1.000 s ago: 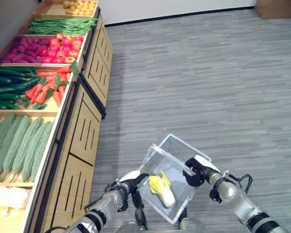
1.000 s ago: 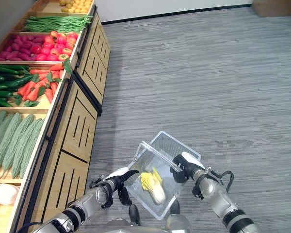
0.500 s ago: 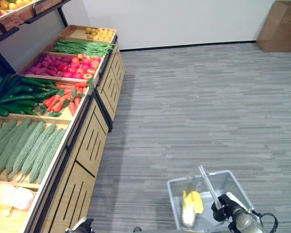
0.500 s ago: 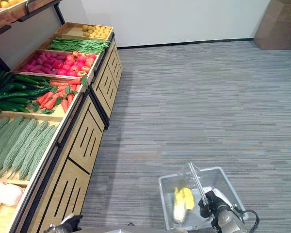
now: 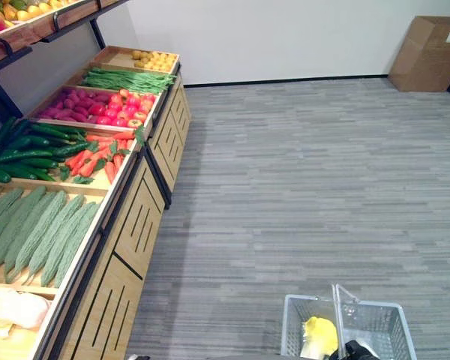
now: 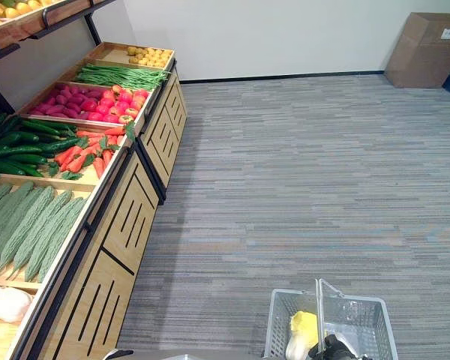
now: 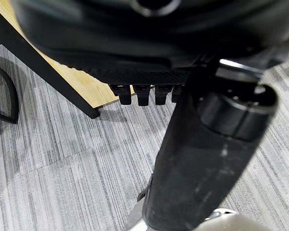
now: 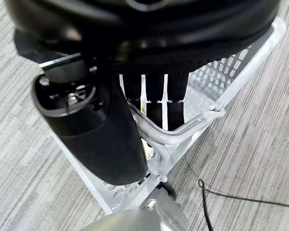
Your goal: Get the vegetables into the basket
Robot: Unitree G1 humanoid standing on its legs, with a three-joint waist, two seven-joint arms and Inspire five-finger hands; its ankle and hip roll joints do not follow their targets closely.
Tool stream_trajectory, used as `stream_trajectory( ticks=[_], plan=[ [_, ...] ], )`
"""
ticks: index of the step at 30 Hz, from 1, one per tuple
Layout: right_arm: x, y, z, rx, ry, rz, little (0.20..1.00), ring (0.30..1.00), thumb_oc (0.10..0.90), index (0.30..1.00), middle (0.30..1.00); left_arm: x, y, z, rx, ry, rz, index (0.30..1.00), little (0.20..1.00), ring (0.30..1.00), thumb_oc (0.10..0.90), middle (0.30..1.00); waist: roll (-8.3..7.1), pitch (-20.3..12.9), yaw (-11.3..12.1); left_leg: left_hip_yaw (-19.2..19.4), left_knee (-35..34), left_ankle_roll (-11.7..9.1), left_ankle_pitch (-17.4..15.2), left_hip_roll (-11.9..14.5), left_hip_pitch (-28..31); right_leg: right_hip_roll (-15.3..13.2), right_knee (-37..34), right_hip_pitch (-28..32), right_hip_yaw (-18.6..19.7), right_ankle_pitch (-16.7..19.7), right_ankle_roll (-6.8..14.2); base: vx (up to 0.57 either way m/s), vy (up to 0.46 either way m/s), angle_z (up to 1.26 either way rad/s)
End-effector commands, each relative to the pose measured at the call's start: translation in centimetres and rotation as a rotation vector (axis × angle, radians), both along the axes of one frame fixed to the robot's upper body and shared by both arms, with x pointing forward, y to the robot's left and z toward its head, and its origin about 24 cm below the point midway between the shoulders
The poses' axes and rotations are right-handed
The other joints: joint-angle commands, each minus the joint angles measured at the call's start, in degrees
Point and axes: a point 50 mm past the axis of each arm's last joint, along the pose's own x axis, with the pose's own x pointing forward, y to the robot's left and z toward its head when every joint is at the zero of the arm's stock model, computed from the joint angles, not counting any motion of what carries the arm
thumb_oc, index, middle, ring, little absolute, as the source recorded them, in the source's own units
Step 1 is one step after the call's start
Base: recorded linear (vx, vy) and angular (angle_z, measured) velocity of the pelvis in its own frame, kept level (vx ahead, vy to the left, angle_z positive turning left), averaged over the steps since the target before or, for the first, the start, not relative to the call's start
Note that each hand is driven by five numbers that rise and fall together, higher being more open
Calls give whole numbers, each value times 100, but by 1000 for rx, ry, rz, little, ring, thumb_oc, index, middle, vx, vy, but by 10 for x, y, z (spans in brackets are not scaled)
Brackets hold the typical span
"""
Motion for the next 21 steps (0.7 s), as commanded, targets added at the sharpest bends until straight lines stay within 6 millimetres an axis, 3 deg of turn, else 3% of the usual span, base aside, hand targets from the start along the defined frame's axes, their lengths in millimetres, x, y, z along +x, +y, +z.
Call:
stream_trajectory(
  ticks=[1,10,17,19,21],
  plan=[
    [11,11,-3,30,-15,1,300,300,400,300,300,18,19,7,72,-53,50,1000,1000,1000,900,1000,-293,169,15,16,10,59,-725,-222,242,10,152,65,-27,-432,-26,1,32,0],
    [17,10,-1,33,-28,-8,300,300,400,300,300,39,22,13,79,-123,11,1000,1000,1000,900,1000,-356,326,56,14,10,192,-792,-321,156,-84,401,-133,4,-418,92,26,98,-1],
    [21,6,1,31,-40,-16,300,300,400,300,300,38,27,14,85,-126,27,1000,1000,1000,900,1000,-389,396,103,-8,143,293,-895,-402,48,-180,556,-245,25,-393,163,47,157,-6],
    [34,4,5,25,-77,-13,300,300,400,300,300,38,33,16,108,-114,11,1000,1000,1000,900,1000,-429,587,167,37,524,502,-1145,-527,-227,-332,953,-603,145,-22,352,80,431,-20],
    [35,3,6,26,-83,-13,300,300,400,300,300,41,34,17,109,-125,-1,1000,1000,1000,900,1000,-420,622,168,53,537,540,-1163,-548,-242,-362,1084,-669,153,51,391,45,194,-24]
  ],
)
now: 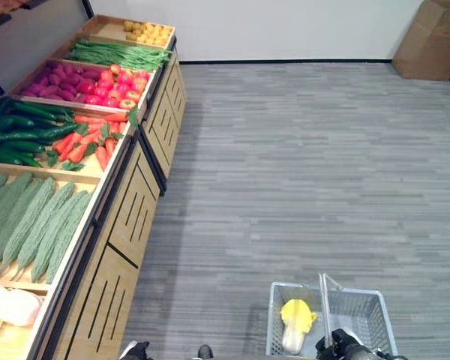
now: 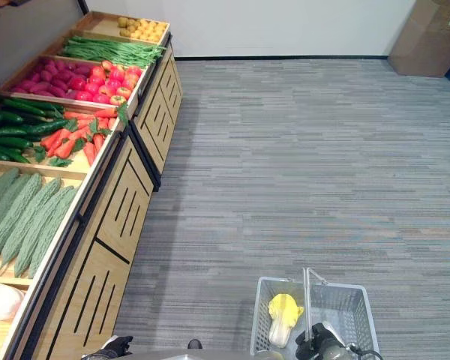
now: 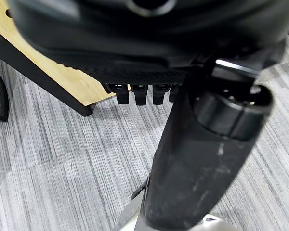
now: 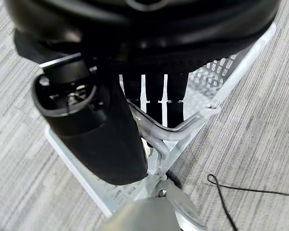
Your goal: Get the vegetables into the basket
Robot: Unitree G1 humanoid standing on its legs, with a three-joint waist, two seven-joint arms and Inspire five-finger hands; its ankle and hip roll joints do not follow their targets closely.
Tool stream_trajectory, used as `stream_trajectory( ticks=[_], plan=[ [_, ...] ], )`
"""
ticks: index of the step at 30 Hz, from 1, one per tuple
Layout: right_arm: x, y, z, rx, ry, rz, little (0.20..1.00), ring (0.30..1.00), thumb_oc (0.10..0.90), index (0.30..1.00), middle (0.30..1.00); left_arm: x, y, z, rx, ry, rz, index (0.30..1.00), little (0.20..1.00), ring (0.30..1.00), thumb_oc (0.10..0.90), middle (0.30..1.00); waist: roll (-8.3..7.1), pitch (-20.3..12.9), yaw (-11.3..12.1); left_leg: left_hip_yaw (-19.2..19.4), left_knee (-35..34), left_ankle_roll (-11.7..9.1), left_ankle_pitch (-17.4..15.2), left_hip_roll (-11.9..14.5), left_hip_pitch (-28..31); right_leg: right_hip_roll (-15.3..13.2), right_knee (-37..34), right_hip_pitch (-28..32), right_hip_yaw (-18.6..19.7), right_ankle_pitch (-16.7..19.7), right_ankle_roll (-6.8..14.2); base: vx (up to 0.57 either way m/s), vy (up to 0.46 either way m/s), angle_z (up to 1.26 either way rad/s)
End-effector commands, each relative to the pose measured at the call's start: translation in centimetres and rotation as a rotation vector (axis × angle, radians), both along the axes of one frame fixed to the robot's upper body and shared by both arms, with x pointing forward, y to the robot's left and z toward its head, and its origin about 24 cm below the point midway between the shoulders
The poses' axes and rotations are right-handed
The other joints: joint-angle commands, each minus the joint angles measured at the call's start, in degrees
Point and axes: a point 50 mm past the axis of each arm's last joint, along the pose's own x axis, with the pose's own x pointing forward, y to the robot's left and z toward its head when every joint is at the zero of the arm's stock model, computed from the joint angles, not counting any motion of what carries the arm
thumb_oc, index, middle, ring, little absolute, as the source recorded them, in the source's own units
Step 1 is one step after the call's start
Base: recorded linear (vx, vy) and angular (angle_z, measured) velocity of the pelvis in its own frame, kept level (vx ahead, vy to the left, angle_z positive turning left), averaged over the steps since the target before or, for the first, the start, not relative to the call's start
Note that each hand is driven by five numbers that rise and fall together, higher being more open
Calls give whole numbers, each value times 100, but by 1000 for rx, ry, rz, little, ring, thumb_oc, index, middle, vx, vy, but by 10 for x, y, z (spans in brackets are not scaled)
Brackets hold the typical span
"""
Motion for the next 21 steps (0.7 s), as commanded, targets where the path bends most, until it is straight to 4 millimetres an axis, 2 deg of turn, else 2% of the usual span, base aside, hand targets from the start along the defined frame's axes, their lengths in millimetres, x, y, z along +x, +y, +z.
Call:
stream_trajectory(
  ticks=[1,3,4,6,7,8,9,10,11,12,13,14,17,19,21],
  plan=[
    [-4,-8,1,-22,26,-5,300,300,400,300,300,15,26,11,102,-41,-3,1000,1000,1000,900,1000,-79,195,101,-129,523,367,-980,-337,57,-197,664,-70,-15,147,290,76,312,-8],
    [-1,-10,3,-28,18,-3,300,300,400,300,300,24,26,14,102,-72,-20,1000,1000,1000,900,1000,-17,343,94,-139,444,493,-1016,-399,131,-284,1463,-432,-83,302,314,60,266,-7],
    [-1,-10,3,-28,18,-3,300,300,400,300,300,24,26,14,102,-72,-20,1000,1000,1000,900,1000,-25,343,95,-137,439,496,-1013,-410,130,-296,1511,-459,-74,278,317,25,149,-9],
    [2,-8,3,-19,3,-14,300,300,400,300,300,30,25,15,101,-90,-32,1000,1000,1000,900,1000,16,509,49,-163,98,510,-890,-467,322,-193,2245,-936,11,248,265,50,150,-11],
    [2,-8,3,-19,3,-14,300,300,400,300,300,30,25,15,101,-91,-33,1000,1000,1000,900,1000,12,508,57,-157,75,510,-878,-472,332,-194,2265,-950,21,239,265,39,107,-1],
    [4,-7,3,-14,-6,-22,300,300,400,300,300,32,24,16,98,-98,-36,1000,1000,1000,900,1000,34,548,49,-136,7,482,-847,-469,345,-94,2175,-1090,78,190,238,25,38,6],
    [7,-5,3,-8,-23,-36,300,300,400,300,300,38,24,17,99,-109,-46,1000,1000,1000,900,1000,51,604,37,-107,7,435,-821,-450,283,87,1708,-1186,208,157,201,26,38,9],
    [7,-5,3,-8,-23,-36,300,300,400,300,300,38,24,17,99,-109,-46,1000,1000,1000,900,1000,57,605,38,-106,7,433,-821,-442,285,95,1682,-1172,205,171,199,62,-23,9],
    [8,-3,3,0,-35,-44,300,300,400,300,300,45,21,19,100,-125,-62,1000,1000,1000,900,1000,38,668,51,-90,7,389,-773,-444,225,305,740,-1236,465,290,203,35,-36,16],
    [8,-3,3,1,-35,-44,300,300,400,300,300,45,21,19,100,-125,-62,1000,1000,1000,900,1000,43,666,54,-87,7,387,-774,-437,224,313,690,-1214,464,319,201,125,-91,24],
    [7,-1,2,7,-32,-41,300,300,400,300,300,49,20,19,100,-133,-76,1000,1000,1000,900,1000,-5,675,45,-72,7,345,-779,-467,243,430,-24,-1269,688,517,260,165,-101,22],
    [5,1,1,10,-27,-39,300,300,400,300,300,50,19,19,99,-135,-82,1000,1000,1000,900,1000,-38,666,20,-50,7,313,-803,-476,287,499,-413,-1286,781,626,286,245,-151,16],
    [0,4,-1,18,-8,-23,300,300,400,300,300,51,15,18,87,-136,-83,1000,1000,1000,900,1000,-99,589,-46,-154,7,193,-935,-500,533,636,-535,-1345,637,634,335,364,-206,14],
    [-1,3,-1,17,-7,-21,300,300,400,300,300,50,13,17,82,-133,-84,1000,1000,1000,900,1000,-80,566,-81,-204,7,177,-970,-478,606,664,-534,-1334,594,670,319,326,-173,40],
    [-6,0,-2,11,7,-25,300,300,400,300,300,48,9,15,72,-121,-86,1000,1000,1000,900,1000,-5,470,-132,-329,47,110,-1071,-387,791,745,-307,-1265,618,544,197,418,-220,37]
  ],
)
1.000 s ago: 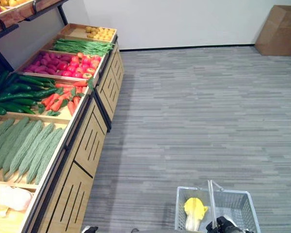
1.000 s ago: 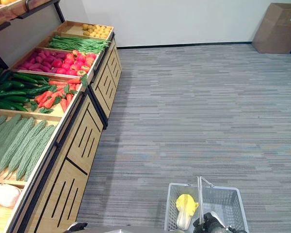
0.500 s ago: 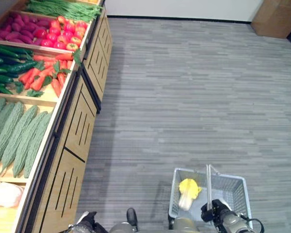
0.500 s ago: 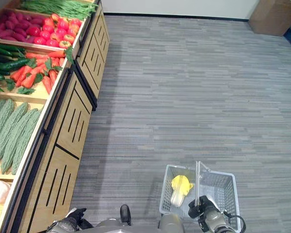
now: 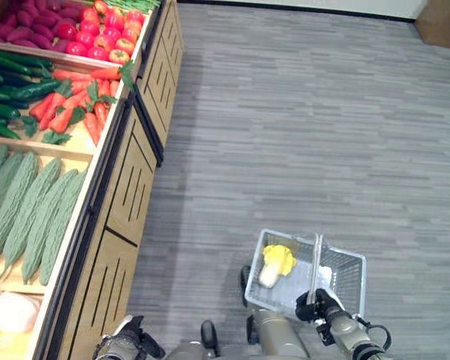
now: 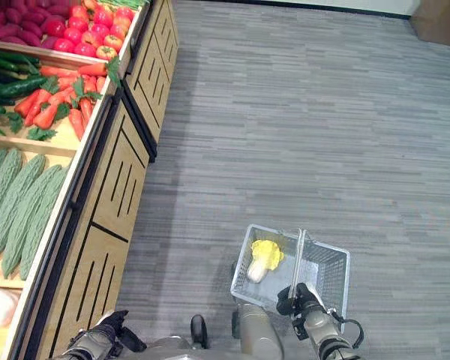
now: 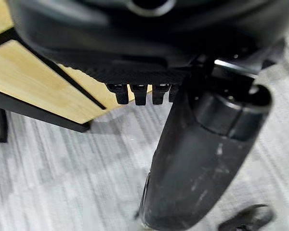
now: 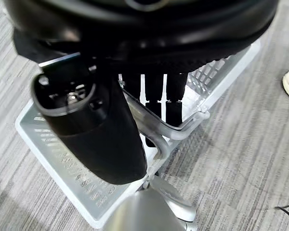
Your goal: Get the vegetables into the basket
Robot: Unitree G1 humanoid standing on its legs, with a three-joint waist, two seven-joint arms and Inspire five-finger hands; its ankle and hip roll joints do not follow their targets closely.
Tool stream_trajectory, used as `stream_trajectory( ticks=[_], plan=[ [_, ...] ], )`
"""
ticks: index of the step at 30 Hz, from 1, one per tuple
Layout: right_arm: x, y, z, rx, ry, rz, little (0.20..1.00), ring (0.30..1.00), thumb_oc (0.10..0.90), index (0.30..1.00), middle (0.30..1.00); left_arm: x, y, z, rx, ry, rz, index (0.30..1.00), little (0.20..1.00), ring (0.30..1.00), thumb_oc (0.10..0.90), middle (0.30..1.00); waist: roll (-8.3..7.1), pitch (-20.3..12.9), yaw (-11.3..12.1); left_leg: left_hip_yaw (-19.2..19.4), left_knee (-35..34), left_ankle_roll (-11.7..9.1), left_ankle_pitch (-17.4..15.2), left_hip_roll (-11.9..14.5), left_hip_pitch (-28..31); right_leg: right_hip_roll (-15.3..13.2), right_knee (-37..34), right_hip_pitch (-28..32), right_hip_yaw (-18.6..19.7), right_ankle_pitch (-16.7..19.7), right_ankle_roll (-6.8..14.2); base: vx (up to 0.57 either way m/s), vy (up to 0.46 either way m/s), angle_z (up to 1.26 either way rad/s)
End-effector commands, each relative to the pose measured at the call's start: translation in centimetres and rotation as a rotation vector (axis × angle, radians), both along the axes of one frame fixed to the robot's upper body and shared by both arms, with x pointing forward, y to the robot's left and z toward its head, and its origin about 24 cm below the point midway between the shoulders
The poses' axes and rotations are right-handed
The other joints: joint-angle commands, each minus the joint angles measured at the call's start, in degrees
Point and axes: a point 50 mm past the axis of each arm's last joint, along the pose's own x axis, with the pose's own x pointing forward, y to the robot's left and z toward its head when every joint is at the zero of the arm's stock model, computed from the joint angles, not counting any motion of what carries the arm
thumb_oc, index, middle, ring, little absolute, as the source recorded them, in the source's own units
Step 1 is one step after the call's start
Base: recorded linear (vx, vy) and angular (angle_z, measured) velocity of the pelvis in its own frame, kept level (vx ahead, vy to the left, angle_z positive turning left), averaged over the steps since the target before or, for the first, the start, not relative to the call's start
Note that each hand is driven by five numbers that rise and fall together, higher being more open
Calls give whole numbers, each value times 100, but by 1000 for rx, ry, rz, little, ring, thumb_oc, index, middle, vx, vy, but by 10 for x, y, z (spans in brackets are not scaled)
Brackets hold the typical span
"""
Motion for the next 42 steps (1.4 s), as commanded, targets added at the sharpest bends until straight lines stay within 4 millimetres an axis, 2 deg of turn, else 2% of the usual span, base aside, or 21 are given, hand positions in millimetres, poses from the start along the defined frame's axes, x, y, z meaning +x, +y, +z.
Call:
stream_trajectory(
  ticks=[1,3,6,7,9,12,13,15,16,18,19,20,21,23,24,26,30,35,40,41,42],
  plan=[
    [-46,-31,-7,-91,172,-9,300,300,400,300,300,9,3,4,29,-22,-28,1000,1000,1000,900,1000,120,-42,-99,-2,175,0,-499,-62,238,155,332,78,263,-689,278,665,-401,45],
    [-47,-34,-7,-87,174,-23,300,300,400,300,300,5,1,2,16,-8,-10,1000,1000,1000,900,1000,203,-138,-183,-64,413,-139,-347,82,273,238,614,134,149,-894,161,534,-338,39],
    [-47,-41,-4,-103,175,-17,300,300,400,300,300,-3,1,-1,1,8,46,1000,1000,1000,900,1000,287,-230,-198,-100,1263,-445,411,264,41,276,747,349,-53,-1225,-72,476,-336,32],
    [-43,-43,-2,-106,166,-3,300,300,400,300,300,-3,1,-1,-2,5,60,1000,1000,1000,900,1000,270,-248,-173,-122,1655,-556,759,323,-91,315,681,495,-49,-1300,-167,384,-344,18],
    [-36,-45,1,-105,134,-5,300,300,400,300,300,1,2,0,1,-11,69,1000,1000,1000,900,1000,178,-125,-115,-178,2821,-623,1089,440,-710,353,521,699,-32,-1334,-355,337,-390,16],
    [-33,-48,4,-98,103,-49,300,300,400,300,300,-2,4,0,4,-10,116,1000,1000,1000,900,1000,102,9,-89,29,3627,-565,1185,723,-1225,390,241,1005,-97,-1410,-505,298,-336,-12],
    [-32,-50,5,-101,105,-54,300,300,400,300,300,-3,4,0,3,-7,124,1000,1000,1000,900,1000,63,84,-49,43,3667,-533,1018,691,-1439,374,211,1078,-104,-1460,-523,217,-218,-31],
    [-31,-50,5,-108,105,-45,300,300,400,300,300,-5,4,-1,6,-2,130,1000,1000,1000,900,1000,25,102,-49,53,3546,-504,888,637,-1522,336,229,1108,-123,-1483,-509,183,-154,-16],
    [-37,-53,4,-123,131,-32,300,300,400,300,300,-14,5,-3,10,18,152,1000,1000,1000,900,1000,-98,124,-95,48,2756,-435,486,409,-1856,175,268,1235,-236,-1520,-444,255,-178,-24],
    [-40,-53,3,-127,141,-28,300,300,400,300,300,-19,6,-4,14,29,165,1000,1000,1000,900,1000,-159,122,-103,-98,2165,-428,434,256,-1932,121,337,1285,-274,-1591,-417,157,-87,-26],
    [-40,-53,3,-127,141,-28,300,300,400,300,300,-19,6,-4,14,29,165,1000,1000,1000,900,1000,-169,122,-113,-102,2109,-424,463,235,-1902,105,346,1288,-282,-1602,-412,156,-25,19],
    [-43,-53,3,-136,153,-12,300,300,400,300,300,-23,6,-5,15,38,165,1000,1000,1000,900,1000,-183,100,-107,-445,1168,-446,630,89,-1831,119,416,1382,-326,-1662,-427,123,-11,29],
    [-43,-53,3,-136,153,-12,300,300,400,300,300,-23,6,-5,15,38,165,1000,1000,1000,900,1000,-190,114,-116,-452,1085,-445,674,74,-1774,108,418,1403,-334,-1670,-425,170,-28,38],
    [-46,-53,2,-137,154,-8,300,300,400,300,300,-27,9,-5,26,46,165,1000,1000,1000,900,1000,-172,137,-151,-824,154,-561,1243,65,-1734,205,611,1505,-361,-1798,-472,196,-12,37],
    [-44,-52,2,-135,147,-1,300,300,400,300,300,-29,11,-5,32,47,175,1000,1000,1000,900,1000,-171,125,-145,-1039,10,-564,1288,71,-1769,260,704,1503,-303,-1848,-481,173,7,40],
    [-44,-51,2,-134,145,4,300,300,400,300,300,-31,13,-5,38,47,186,1000,1000,1000,900,1000,-170,121,-144,-1143,10,-593,1260,80,-1845,301,799,1516,-241,-1920,-497,120,26,-1],
    [-46,-45,-1,-111,148,-3,300,300,400,300,300,-33,17,-4,51,50,187,1000,1000,1000,900,1000,-157,30,-158,-808,10,-575,1300,136,-1702,376,1071,1815,-96,-2244,-558,337,112,-44],
    [-52,-32,-7,-72,160,-9,300,300,400,300,300,-28,21,-1,68,34,148,1000,1000,1000,900,1000,-217,-173,-152,-650,10,-407,1122,-41,-1477,144,1296,1968,-10,-2404,-385,394,267,-16],
    [-54,-25,-10,-57,184,3,300,300,400,300,300,-24,19,-1,53,16,158,1000,1000,1000,900,1000,-304,-333,-86,-489,10,-90,731,-221,-1251,-91,1512,1980,87,-1967,2,261,264,4],
    [-55,-24,-11,-55,188,4,300,300,400,300,300,-23,20,0,54,15,155,1000,1000,1000,900,1000,-306,-353,-60,-458,10,-47,679,-249,-1200,-128,1649,1929,108,-1864,66,281,350,-2],
    [-57,-24,-11,-51,199,2,300,300,400,300,300,-21,20,0,52,10,154,1000,1000,1000,900,1000,-333,-365,-49,-452,10,56,535,-327,-1104,-216,2254,1706,99,-1540,255,190,250,-14]
  ],
)
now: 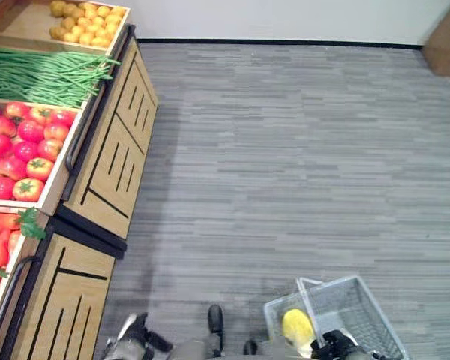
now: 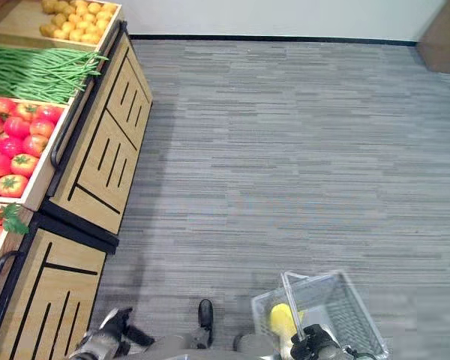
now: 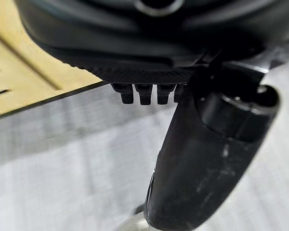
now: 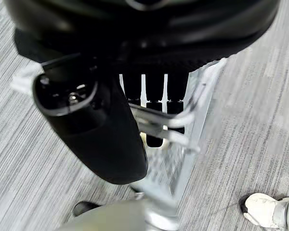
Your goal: Get the vegetables into the basket
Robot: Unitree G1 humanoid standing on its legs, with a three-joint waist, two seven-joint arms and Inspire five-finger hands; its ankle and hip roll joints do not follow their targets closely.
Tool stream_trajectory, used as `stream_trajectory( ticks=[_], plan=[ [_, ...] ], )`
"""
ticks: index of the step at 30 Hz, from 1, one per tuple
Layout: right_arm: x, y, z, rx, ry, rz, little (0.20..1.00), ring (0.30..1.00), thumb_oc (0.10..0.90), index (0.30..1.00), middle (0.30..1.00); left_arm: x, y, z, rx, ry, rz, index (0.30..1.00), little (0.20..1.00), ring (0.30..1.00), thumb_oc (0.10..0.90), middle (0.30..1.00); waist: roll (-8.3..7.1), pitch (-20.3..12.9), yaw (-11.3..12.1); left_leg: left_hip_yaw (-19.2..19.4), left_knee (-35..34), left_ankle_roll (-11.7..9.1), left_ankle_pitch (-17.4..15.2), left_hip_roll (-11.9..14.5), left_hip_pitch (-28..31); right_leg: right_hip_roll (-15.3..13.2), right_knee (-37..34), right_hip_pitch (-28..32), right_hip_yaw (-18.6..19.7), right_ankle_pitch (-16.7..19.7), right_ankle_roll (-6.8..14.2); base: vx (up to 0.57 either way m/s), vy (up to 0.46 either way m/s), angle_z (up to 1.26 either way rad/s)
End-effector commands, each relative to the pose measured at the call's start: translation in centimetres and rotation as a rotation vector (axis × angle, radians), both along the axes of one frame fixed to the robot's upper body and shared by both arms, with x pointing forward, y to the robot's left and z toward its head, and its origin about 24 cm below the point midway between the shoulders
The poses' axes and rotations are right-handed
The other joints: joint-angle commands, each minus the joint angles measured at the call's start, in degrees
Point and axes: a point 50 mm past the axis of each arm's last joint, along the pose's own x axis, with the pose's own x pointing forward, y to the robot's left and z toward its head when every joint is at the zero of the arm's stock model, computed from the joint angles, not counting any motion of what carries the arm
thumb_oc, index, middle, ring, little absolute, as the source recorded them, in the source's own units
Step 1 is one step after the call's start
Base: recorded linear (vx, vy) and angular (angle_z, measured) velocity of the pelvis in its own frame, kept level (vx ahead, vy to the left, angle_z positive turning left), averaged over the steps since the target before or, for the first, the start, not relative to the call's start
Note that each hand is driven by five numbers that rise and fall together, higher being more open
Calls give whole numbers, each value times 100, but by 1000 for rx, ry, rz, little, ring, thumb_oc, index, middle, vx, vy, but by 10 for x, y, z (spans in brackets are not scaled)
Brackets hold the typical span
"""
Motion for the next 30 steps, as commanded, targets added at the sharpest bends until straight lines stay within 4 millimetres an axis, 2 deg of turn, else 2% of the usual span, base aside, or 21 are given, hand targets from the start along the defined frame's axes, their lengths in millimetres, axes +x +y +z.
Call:
stream_trajectory(
  ticks=[1,2,3,4,5,6,7,8,9,10,11,12,13,14,15,19,22,24,26,27,30],
  plan=[
    [0,-17,7,-31,-27,27,300,300,400,300,300,-33,20,-4,53,92,41,1000,1000,1000,900,1000,26,-128,85,171,-223,-609,-627,279,29,-27,757,-328,127,1043,195,186,351,-15],
    [0,-17,7,-33,-26,25,300,300,400,300,300,-29,21,-2,51,78,46,1000,1000,1000,900,1000,-38,-10,101,206,-223,-459,-773,165,190,-241,2080,-934,90,1700,395,53,171,7],
    [0,-17,7,-33,-26,25,300,300,400,300,300,-29,21,-2,51,78,46,1000,1000,1000,900,1000,-49,-19,108,215,-223,-458,-771,155,179,-250,2115,-962,102,1684,397,72,328,10],
    [4,-18,8,-37,-37,33,300,300,400,300,300,-20,21,1,53,55,33,1000,1000,1000,900,1000,-83,226,72,255,-223,-363,-809,60,342,-440,3125,-1511,58,2002,377,21,157,25],
    [4,-18,8,-37,-36,33,300,300,400,300,300,-20,21,1,53,55,33,1000,1000,1000,900,1000,-76,235,69,249,-221,-364,-816,67,356,-434,3101,-1484,49,2008,378,45,236,21],
    [5,-19,9,-40,-40,28,300,300,400,300,300,-16,21,2,56,47,21,1000,1000,1000,900,1000,-41,357,63,246,-141,-337,-875,62,393,-456,3320,-1693,57,1947,290,61,183,48],
    [6,-19,8,-38,-44,18,300,300,400,300,300,-13,23,3,62,44,22,1000,1000,1000,900,1000,45,474,103,302,-178,-338,-831,127,491,-484,3184,-2063,-90,1460,71,96,209,49],
    [5,-17,8,-35,-37,15,300,300,400,300,300,-14,24,3,68,49,21,1000,1000,1000,900,1000,115,501,121,303,-204,-377,-800,200,540,-394,2711,-2075,-133,1239,30,71,128,38],
    [5,-18,8,-35,-38,15,300,300,400,300,300,-14,24,3,67,48,20,1000,1000,1000,900,1000,136,509,123,301,-222,-382,-788,226,553,-370,2671,-2051,-151,1262,15,107,20,5],
    [5,-18,8,-39,-40,9,300,300,400,300,300,-11,25,4,75,46,12,1000,1000,1000,900,1000,264,528,157,281,-222,-477,-791,363,562,-76,1230,-1900,-1,1141,10,63,-9,-7],
    [5,-18,8,-40,-40,9,300,300,400,300,300,-11,25,4,75,45,12,1000,1000,1000,900,1000,275,527,168,292,-223,-478,-785,377,554,-59,1192,-1894,1,1173,1,100,-39,-12],
    [4,-19,8,-45,-37,11,300,300,400,300,300,-10,25,5,82,46,3,1000,1000,1000,900,1000,305,516,152,267,-223,-531,-779,410,536,170,230,-1774,384,1277,29,88,-57,-13],
    [4,-20,8,-48,-33,13,300,300,400,300,300,-8,27,6,87,39,-3,1000,1000,1000,900,1000,319,498,147,225,-223,-549,-813,432,556,275,-65,-1758,720,1365,74,136,-97,-8],
    [1,-20,7,-48,-28,7,300,300,400,300,300,-7,28,7,90,35,-10,1000,1000,1000,900,1000,307,476,89,94,-223,-570,-807,428,557,390,80,-1810,1075,1341,131,210,-141,18],
    [-4,-18,5,-44,-9,-3,300,300,400,300,300,-6,25,6,84,38,-20,1000,1000,1000,900,1000,254,382,95,-2,-223,-586,-849,430,517,314,-480,-1530,1107,1373,50,153,-117,56],
    [-12,-21,4,-52,22,-17,300,300,400,300,300,-11,20,2,69,54,-13,1000,1000,1000,900,1000,277,185,76,-125,-223,-583,-864,439,481,276,-706,-1318,933,1346,-22,139,-92,52],
    [-5,-23,6,-51,-9,-30,300,300,400,300,300,-12,16,1,64,56,-11,1000,1000,1000,900,1000,297,143,40,-240,-223,-598,-845,439,482,296,-638,-1256,875,1279,-78,105,-73,3],
    [16,-23,13,-39,-102,-48,300,300,400,300,300,-3,13,3,60,24,-17,1000,1000,1000,900,1000,325,175,-2,-360,-223,-656,-802,440,368,299,-496,-1348,852,1183,-96,33,-59,12],
    [24,-23,16,-43,-132,-45,300,300,400,300,300,2,10,3,55,10,-23,1000,1000,1000,900,1000,337,208,-16,-403,-223,-670,-774,437,300,302,-396,-1445,849,1134,-108,-8,-30,34],
    [38,-24,22,-44,-191,-34,300,300,400,300,300,9,6,5,54,-8,-48,1000,1000,1000,900,1000,376,248,-45,-467,-223,-716,-721,430,213,311,-262,-1553,848,1083,-122,-10,-29,43],
    [47,-24,26,-45,-233,-31,300,300,400,300,300,10,5,5,60,-12,-65,1000,1000,1000,900,1000,400,259,-67,-561,-223,-746,-711,417,170,295,-162,-1600,773,1019,-143,49,-30,48]
  ],
)
